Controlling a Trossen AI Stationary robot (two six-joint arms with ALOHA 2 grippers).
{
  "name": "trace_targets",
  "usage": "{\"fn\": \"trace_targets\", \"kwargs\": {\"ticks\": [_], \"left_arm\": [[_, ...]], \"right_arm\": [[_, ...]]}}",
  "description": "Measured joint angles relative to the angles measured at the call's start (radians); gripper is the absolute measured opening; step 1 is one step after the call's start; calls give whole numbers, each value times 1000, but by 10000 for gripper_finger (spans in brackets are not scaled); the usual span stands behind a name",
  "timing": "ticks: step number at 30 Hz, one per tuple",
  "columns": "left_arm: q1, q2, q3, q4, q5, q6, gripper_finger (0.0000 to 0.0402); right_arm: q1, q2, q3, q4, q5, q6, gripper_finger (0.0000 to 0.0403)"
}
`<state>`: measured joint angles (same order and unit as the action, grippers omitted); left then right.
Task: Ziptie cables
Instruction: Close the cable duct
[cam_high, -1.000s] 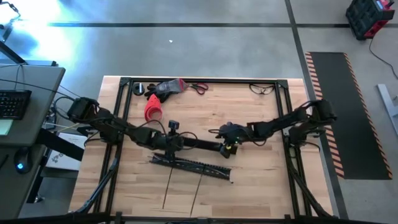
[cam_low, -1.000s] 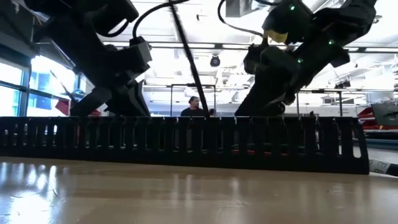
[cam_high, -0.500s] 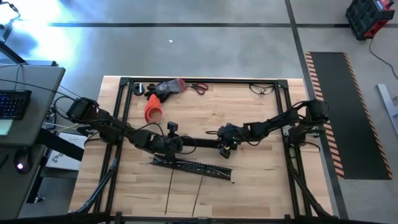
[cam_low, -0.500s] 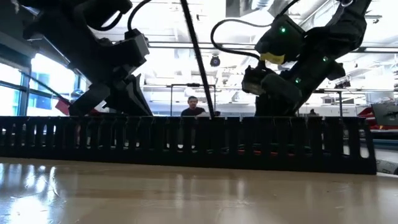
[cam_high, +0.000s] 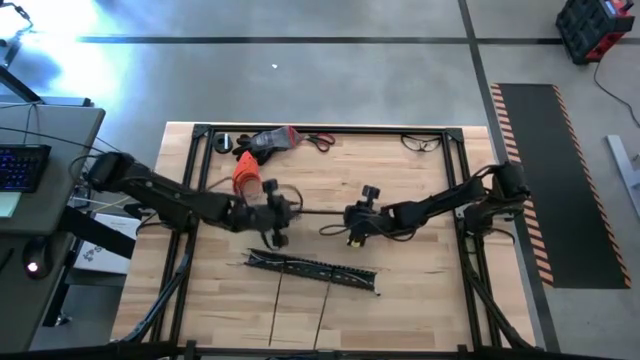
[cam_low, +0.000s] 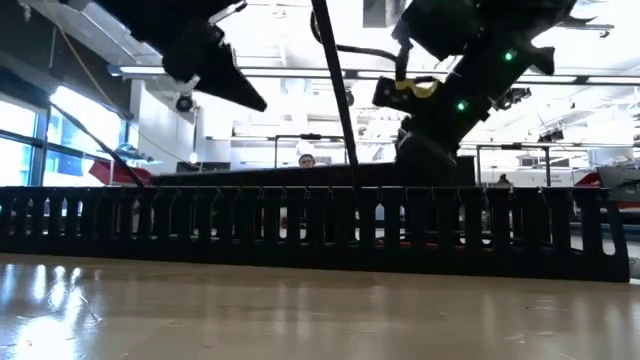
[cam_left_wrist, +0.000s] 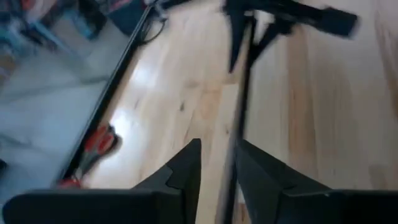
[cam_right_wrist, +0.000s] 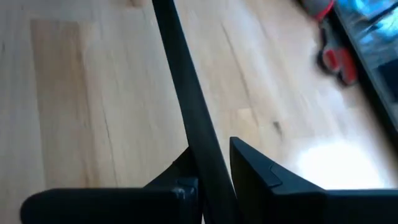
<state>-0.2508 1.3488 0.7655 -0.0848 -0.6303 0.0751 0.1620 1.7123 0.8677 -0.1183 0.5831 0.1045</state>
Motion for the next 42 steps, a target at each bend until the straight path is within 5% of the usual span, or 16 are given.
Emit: {"fn": "trace_targets", "kwargs": {"ticks": [7,11,21,28,35,42], "left_arm": [[109,-48,-12,-166,226,-202,92],[109,-26,-81,-78,258,-210,92],[60,-29,-133,-21,241,-274,72],[42,-59,-132,-41,241,-289,58],[-12,-72,-132,-79,219,-312,50],[-57,-71,-132,-104,157,-353,50]], "right_arm": [[30,32,18,-50,-4,-102,76],[43,103,16,-65,77,-138,91],[107,139,65,-87,33,-166,104],[-17,88,115,-61,-310,-209,165],[-219,91,15,284,-641,-326,270],[-314,157,-38,447,-732,-366,343]]}}
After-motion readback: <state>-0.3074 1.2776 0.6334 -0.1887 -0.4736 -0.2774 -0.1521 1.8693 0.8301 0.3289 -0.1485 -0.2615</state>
